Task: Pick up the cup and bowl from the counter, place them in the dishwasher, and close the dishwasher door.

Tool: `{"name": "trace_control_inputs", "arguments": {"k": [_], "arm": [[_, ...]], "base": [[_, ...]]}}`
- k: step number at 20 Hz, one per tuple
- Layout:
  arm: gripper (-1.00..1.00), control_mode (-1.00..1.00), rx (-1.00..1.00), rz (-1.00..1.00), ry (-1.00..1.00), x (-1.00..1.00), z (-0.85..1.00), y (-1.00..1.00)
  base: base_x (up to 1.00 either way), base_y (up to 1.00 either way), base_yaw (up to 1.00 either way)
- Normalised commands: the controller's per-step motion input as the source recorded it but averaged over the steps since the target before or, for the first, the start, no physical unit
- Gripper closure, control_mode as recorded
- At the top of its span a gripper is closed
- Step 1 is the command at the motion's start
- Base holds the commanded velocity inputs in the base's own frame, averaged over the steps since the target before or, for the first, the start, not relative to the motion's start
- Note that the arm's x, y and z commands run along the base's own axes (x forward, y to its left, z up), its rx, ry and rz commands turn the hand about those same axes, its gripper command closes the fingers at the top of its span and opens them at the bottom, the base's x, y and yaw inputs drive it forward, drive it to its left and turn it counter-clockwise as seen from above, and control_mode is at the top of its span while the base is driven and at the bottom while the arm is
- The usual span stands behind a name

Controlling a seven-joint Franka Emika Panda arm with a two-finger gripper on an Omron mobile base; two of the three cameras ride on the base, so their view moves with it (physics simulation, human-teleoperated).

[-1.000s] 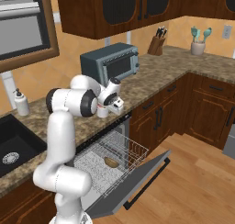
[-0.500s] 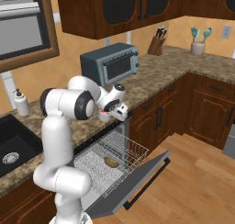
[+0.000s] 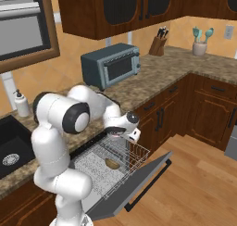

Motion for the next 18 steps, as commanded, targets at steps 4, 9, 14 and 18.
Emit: {"name": "trace_control_inputs", "arguments": {"k": [4, 9, 14, 18], "arm": [[1.0, -1.0, 0.0, 0.14, 0.09, 0.01, -0.64, -0.31], [1.0, -1.0, 0.0, 0.21, 0.11, 0.27, -0.8, -0.46], [1.0, -1.0, 0.0, 0.2, 0.0, 0.54, -0.73, -0.11], [1.0, -1.0, 0.0, 0.16, 0.0, 0.78, -0.59, -0.11]], "base": [[0.0, 0.0, 0.0], [0.0, 0.0, 0.0], [0.0, 0.0, 0.0], [0.0, 0.0, 0.0]]}}
